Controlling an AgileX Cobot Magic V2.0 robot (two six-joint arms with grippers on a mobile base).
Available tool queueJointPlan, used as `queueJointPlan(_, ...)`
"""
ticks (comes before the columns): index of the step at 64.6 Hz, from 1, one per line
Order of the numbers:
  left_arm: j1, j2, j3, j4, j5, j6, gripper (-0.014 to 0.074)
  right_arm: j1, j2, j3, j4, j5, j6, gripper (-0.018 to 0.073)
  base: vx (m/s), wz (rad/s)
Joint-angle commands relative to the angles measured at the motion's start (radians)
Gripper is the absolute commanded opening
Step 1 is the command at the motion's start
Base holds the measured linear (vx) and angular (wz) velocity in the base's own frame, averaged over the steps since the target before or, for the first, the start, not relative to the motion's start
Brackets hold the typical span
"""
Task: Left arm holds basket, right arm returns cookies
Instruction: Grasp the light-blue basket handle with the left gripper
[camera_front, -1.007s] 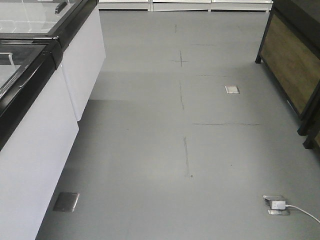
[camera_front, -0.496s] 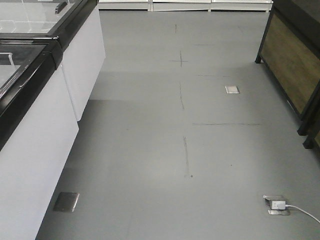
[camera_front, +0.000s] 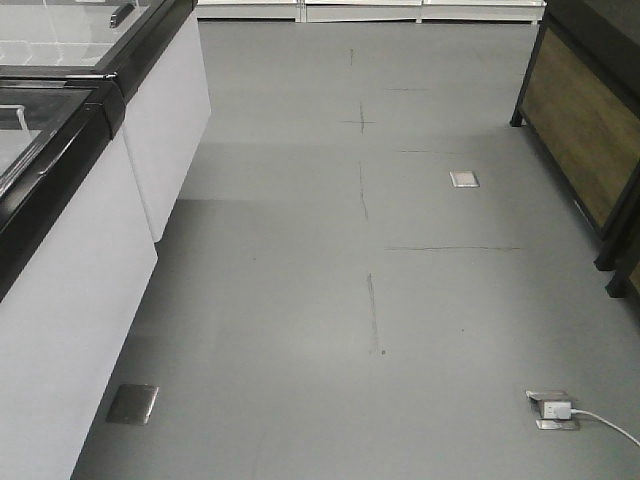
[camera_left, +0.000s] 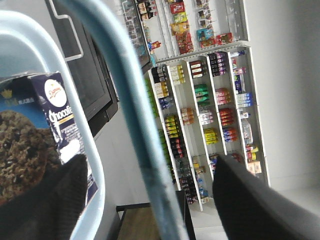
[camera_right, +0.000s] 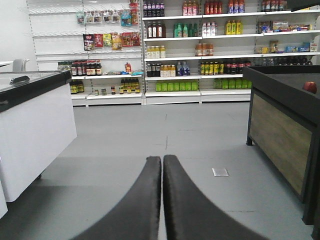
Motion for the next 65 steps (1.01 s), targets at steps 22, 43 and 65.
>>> queueJointPlan(22,-0.015,-0.039,-0.034,-0.101,-0.010,-0.010,0.0245,-0.004,-0.011,0.003,-0.007,-0.075,-0.004,-0.0008,0.00,0.00)
queueJointPlan(43,-0.041,-0.048,-0.187,-0.101,0.030,-0.041,-0.0008,-0.004,-0.011,0.003,-0.007,-0.075,-0.004,-0.0008,0.00,0.00)
queueJointPlan(65,-0.327,-0.049,-0.360,-0.101,0.012,-0.084,-0.0008,-0.004,-0.011,0.003,-0.007,-0.075,-0.004,-0.0008,0.00,0.00)
